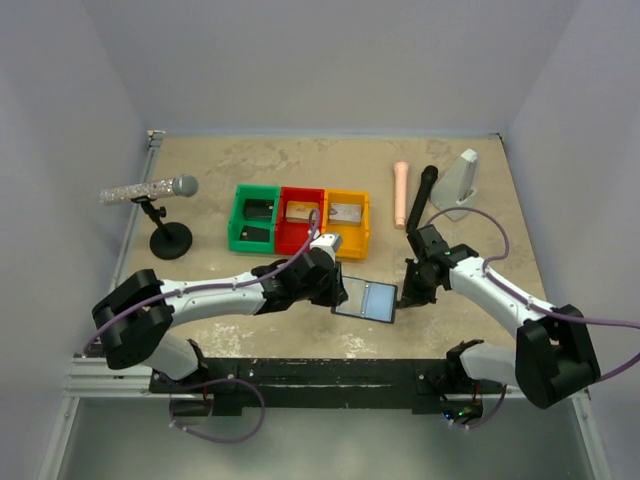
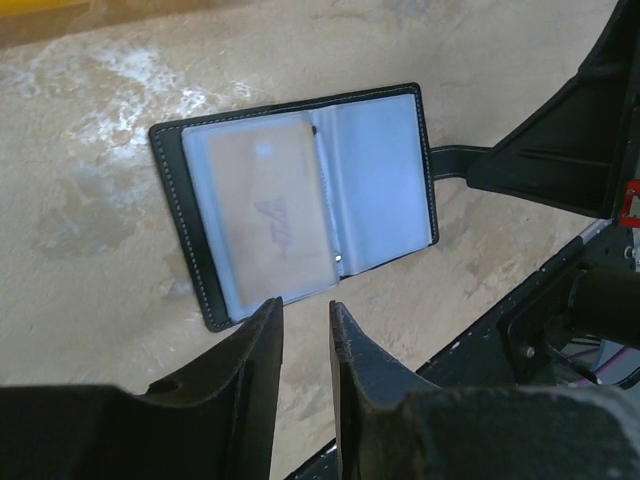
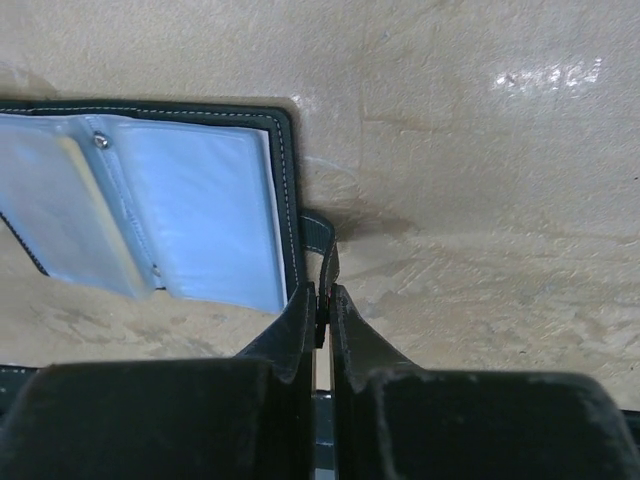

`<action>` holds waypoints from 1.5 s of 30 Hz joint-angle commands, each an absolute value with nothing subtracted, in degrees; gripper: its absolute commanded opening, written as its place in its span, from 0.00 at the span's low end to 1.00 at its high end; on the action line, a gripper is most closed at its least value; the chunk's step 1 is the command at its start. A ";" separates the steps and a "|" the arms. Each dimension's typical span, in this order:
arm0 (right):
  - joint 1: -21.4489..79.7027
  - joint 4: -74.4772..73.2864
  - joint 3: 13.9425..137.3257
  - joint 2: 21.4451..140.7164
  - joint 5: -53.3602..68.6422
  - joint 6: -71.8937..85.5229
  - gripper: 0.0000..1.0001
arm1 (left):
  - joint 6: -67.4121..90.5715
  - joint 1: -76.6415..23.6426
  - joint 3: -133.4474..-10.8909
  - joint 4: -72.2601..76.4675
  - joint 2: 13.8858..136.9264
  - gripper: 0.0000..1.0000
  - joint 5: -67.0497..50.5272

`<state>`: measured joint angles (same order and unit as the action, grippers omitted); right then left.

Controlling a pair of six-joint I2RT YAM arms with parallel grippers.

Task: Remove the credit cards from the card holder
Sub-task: Remove the credit card from the card holder.

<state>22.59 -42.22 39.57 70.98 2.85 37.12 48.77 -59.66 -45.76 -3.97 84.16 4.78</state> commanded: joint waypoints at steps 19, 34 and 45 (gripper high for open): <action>30.67 -36.65 47.72 83.93 8.53 35.33 0.00 | 49.57 -55.99 -41.23 -7.65 78.84 0.35 8.52; 31.38 -35.24 45.62 82.97 7.38 36.91 0.00 | 48.52 -55.28 -43.24 -4.13 84.10 0.42 6.50; 31.38 -34.37 43.59 81.65 8.17 36.83 0.00 | 48.78 -55.28 -44.83 -5.36 87.45 0.42 7.12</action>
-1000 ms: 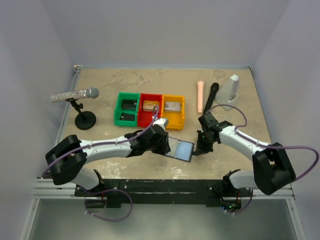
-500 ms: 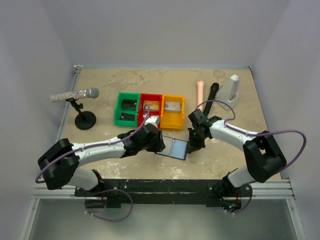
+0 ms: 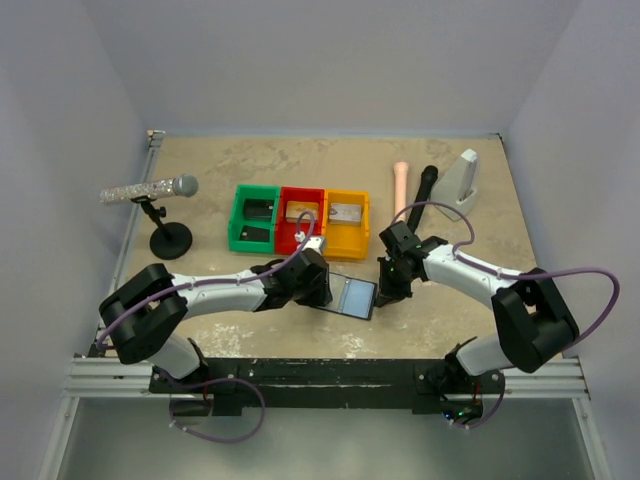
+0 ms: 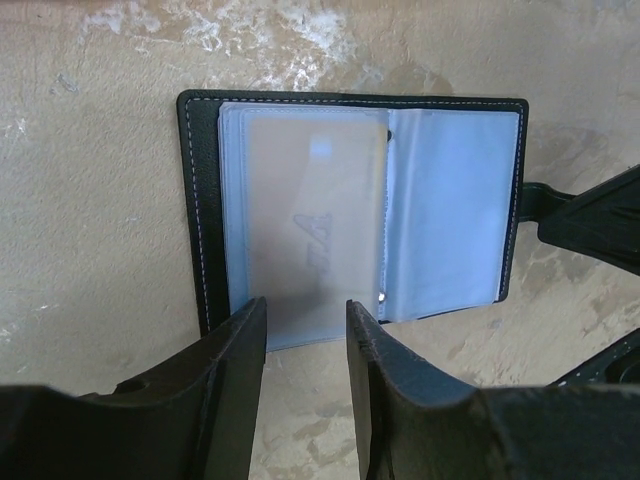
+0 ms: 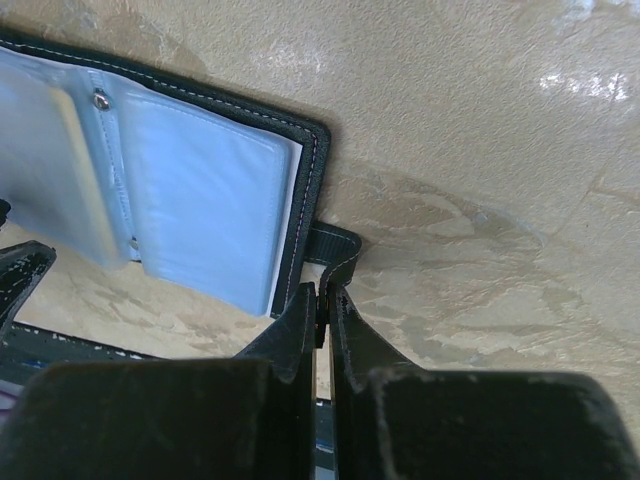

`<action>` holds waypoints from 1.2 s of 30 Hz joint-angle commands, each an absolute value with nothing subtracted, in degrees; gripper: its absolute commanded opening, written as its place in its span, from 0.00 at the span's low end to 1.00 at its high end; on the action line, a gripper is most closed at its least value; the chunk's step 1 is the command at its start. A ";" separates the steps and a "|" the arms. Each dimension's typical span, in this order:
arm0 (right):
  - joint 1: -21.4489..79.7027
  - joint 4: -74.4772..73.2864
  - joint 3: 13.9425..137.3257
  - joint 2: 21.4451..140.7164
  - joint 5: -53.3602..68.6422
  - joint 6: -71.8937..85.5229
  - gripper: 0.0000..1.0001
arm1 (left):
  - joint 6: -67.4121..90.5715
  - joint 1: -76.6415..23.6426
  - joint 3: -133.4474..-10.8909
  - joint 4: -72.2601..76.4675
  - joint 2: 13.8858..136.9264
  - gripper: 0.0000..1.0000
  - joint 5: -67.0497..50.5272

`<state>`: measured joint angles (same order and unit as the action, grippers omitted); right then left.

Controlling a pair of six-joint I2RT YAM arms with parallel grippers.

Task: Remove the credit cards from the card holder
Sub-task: Remove the credit card from the card holder.

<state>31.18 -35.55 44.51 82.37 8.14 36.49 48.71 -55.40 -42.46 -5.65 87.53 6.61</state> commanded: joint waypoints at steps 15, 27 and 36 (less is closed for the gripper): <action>31.29 -34.01 43.59 81.74 8.70 36.48 0.00 | 49.22 -55.28 -45.52 -7.29 88.85 0.44 7.74; 31.38 -33.75 43.86 81.91 9.40 36.39 0.00 | 47.11 -55.90 -46.32 -4.31 90.17 0.43 2.82; 31.38 -33.57 43.59 81.74 9.58 36.47 0.00 | 45.62 -56.60 -47.02 -1.94 90.79 0.43 0.26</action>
